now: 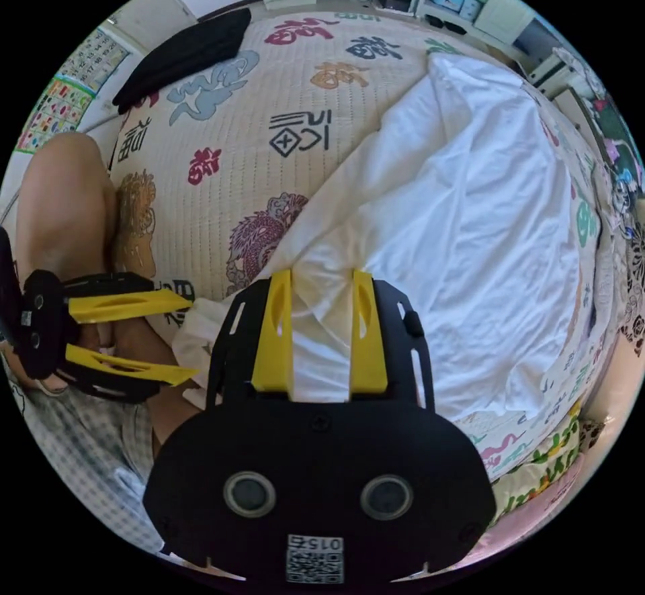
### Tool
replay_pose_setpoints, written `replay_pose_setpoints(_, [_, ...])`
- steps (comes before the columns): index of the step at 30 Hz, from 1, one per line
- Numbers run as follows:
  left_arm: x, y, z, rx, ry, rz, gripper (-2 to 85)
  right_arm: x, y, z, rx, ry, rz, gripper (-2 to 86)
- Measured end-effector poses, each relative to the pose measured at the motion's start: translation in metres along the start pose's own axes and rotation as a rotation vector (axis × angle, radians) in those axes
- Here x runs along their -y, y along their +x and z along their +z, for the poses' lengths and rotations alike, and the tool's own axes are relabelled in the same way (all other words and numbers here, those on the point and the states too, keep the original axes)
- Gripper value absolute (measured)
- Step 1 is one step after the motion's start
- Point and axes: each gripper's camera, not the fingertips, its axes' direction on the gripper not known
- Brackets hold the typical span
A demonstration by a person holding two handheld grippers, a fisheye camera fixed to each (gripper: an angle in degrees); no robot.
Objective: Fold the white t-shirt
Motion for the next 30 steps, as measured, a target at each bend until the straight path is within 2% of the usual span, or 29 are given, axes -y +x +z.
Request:
replay_pose_setpoints(2, [-0.001, -0.006, 0.000, 0.011, -0.006, -0.008, 13.4, -0.016, 0.010, -0.017, -0.021, 0.068, 0.041, 4.4])
replay_pose_setpoints(5, [0.000, -0.013, 0.012, -0.024, -0.085, 0.006, 13.4, -0.070, 0.053, -0.066, 0.097, 0.253, 0.178, 1.9])
replay_pose_setpoints(7, [0.002, -0.012, 0.015, -0.040, -0.081, 0.031, 13.0, -0.138, 0.096, -0.109, 0.163, 0.432, 0.342, 1.2])
replay_pose_setpoints(10, [0.008, -0.001, 0.014, -0.062, -0.084, 0.103, 12.5, -0.232, 0.135, -0.151, 0.112, 0.580, 0.539, 0.8])
replay_pose_setpoints(13, [0.008, 0.011, 0.014, -0.054, -0.112, 0.181, 12.6, -0.316, 0.155, -0.177, -0.067, 0.612, 0.737, 0.7])
replay_pose_setpoints(16, [0.005, 0.023, 0.012, -0.035, -0.116, 0.260, 12.2, -0.379, 0.165, -0.187, -0.055, 0.627, 0.840, 0.6])
replay_pose_setpoints(22, [0.014, 0.043, 0.001, 0.006, -0.060, 0.388, 11.7, -0.433, 0.155, -0.179, -0.056, 0.540, 0.863, 0.5])
replay_pose_setpoints(26, [0.034, 0.032, 0.004, -0.060, -0.105, 0.325, 11.4, -0.453, 0.150, -0.184, -0.018, 0.557, 0.852, 0.5])
replay_pose_setpoints(28, [0.041, 0.023, 0.013, -0.173, -0.163, 0.240, 9.9, -0.463, 0.146, -0.190, -0.020, 0.549, 0.836, 0.5])
replay_pose_setpoints(30, [0.040, 0.022, 0.010, -0.146, -0.157, 0.239, 3.0, -0.472, 0.142, -0.195, -0.025, 0.545, 0.826, 0.5])
